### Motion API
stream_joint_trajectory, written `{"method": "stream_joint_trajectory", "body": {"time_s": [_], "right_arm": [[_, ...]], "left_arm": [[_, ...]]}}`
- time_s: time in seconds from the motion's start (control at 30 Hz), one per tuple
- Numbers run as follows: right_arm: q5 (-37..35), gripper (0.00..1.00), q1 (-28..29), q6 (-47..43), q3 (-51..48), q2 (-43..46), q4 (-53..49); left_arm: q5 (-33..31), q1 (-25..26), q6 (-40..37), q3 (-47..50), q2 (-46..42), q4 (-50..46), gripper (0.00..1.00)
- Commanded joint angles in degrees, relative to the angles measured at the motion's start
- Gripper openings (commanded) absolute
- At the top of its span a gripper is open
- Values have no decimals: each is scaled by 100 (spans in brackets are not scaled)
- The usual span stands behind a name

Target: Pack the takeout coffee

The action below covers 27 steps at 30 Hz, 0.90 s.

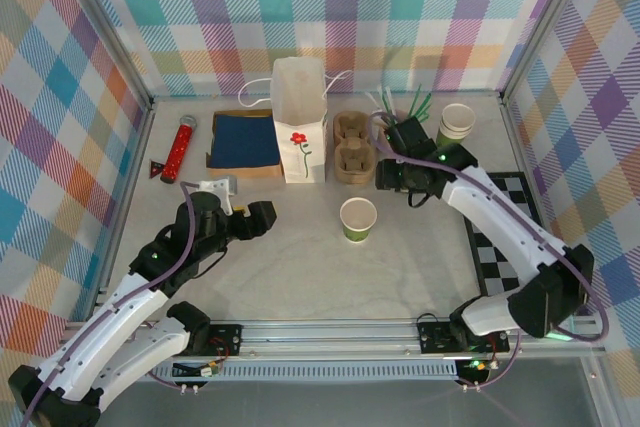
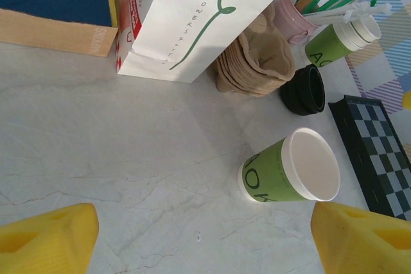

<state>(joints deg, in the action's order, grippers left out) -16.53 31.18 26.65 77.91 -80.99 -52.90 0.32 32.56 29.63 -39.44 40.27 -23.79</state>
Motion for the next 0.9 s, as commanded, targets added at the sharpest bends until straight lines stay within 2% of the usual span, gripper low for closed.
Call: {"method": "stream_joint_trajectory", "body": {"time_s": [0.0,0.27,0.57,0.87], "right_arm": [[-53,59,-273,-435,244,-400,-385],[-21,59,-543,-662,586,-1185,-106],[-62,53,-763,-620,1153,-2040,-173],[-161,47,-806,-658,1340,-2527,-74]], "left_arm": [[-67,84,69,15,-74,7,86],[-153,101,60,16,-169,-116,86],[-190,102,43,13,-185,-152,86],[-238,101,26,65,-257,-196,86]]}}
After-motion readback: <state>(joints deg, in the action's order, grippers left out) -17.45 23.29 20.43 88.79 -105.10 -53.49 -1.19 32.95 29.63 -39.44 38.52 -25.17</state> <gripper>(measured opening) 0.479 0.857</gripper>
